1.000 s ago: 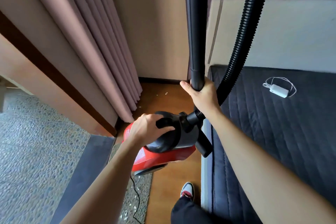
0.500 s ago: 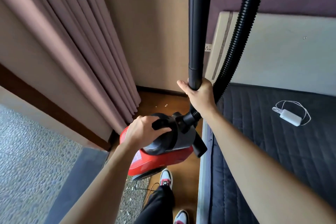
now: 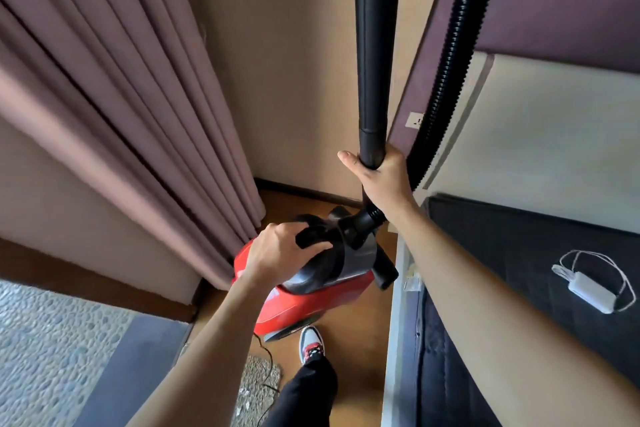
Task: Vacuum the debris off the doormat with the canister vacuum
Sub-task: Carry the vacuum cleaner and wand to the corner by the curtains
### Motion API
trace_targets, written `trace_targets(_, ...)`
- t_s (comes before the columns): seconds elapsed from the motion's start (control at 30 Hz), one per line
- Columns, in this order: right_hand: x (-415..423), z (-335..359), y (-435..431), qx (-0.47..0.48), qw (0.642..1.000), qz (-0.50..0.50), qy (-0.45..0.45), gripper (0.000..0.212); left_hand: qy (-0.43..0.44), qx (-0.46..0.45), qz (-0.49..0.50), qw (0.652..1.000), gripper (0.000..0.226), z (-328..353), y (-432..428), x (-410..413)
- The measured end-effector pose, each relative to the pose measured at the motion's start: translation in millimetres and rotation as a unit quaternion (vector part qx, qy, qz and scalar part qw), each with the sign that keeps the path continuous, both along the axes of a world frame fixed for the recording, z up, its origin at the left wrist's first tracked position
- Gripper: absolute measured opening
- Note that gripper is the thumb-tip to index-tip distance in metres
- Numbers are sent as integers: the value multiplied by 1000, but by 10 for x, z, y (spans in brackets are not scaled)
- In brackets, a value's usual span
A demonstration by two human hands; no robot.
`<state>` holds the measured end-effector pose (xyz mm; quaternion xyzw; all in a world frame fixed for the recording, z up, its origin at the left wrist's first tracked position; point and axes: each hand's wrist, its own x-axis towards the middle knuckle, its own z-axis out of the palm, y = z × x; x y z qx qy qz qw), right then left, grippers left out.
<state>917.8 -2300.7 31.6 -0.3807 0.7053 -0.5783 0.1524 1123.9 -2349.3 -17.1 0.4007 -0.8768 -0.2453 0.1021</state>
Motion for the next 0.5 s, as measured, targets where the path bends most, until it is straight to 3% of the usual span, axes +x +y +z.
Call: trace_targets(0.5, -878, -436, -1707, 22, 998, 61, -16, 26, 11, 27, 34, 999, 42, -410, -1450, -773)
